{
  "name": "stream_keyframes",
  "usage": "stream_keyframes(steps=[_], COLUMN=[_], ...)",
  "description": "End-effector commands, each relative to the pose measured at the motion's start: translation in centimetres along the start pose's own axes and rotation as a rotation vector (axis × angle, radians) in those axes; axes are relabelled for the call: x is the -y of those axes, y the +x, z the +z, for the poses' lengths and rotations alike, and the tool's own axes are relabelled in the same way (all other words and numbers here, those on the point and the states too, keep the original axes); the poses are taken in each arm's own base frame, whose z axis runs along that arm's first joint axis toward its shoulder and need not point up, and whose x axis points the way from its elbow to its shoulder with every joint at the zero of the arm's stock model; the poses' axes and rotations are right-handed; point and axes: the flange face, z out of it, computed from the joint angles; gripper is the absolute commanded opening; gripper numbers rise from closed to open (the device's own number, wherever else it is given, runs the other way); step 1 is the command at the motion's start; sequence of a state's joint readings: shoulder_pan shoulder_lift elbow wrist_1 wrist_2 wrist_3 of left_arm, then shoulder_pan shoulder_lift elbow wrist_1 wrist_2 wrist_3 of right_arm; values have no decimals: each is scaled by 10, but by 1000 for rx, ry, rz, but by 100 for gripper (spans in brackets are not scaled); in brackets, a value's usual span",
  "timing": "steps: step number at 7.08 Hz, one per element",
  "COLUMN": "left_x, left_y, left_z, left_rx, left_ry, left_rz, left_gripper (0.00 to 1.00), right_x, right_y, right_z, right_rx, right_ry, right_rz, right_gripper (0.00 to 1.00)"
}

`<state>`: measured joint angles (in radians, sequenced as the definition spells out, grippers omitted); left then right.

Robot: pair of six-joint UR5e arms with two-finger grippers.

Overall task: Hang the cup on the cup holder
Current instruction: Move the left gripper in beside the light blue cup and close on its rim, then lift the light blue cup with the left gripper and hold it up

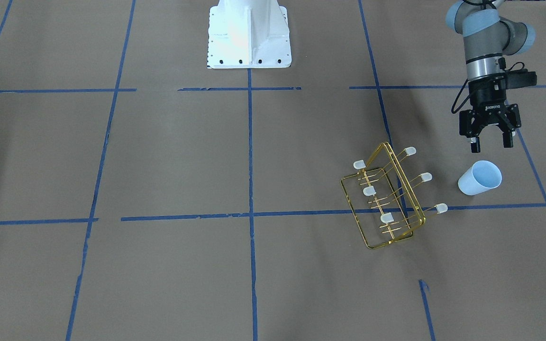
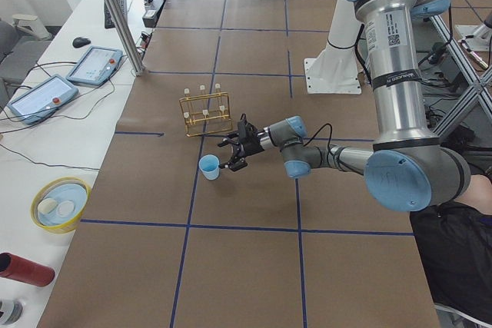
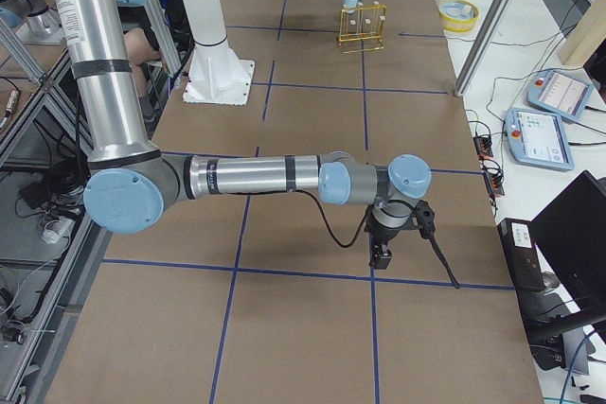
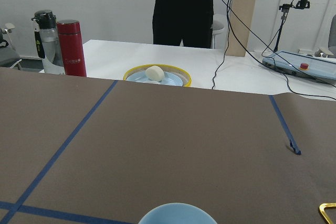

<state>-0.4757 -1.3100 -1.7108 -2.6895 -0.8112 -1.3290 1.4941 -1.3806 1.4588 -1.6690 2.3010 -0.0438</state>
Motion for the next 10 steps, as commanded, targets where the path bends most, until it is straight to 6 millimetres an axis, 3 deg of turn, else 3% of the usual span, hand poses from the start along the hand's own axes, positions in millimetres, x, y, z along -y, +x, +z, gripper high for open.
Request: stream_keyframes(steps=[1, 3, 5, 10], left_x=[-20, -39, -46, -57], left_y=[-9, -2, 11, 0], left_z=[8, 28, 37, 52], left_rx=[26, 34, 27, 44], left_ry=[26, 28, 30, -4], left_rz=[12, 19, 11, 27], left_gripper=[100, 100, 100, 100], right_x=[0, 0, 0, 0], right_y=[0, -1, 0, 0], right_z=[0, 1, 0, 0], right_rx=[0, 0, 0, 0], right_ry=[0, -1, 0, 0], right_rz=[1, -2, -1, -1], right_gripper=[100, 100, 100, 100])
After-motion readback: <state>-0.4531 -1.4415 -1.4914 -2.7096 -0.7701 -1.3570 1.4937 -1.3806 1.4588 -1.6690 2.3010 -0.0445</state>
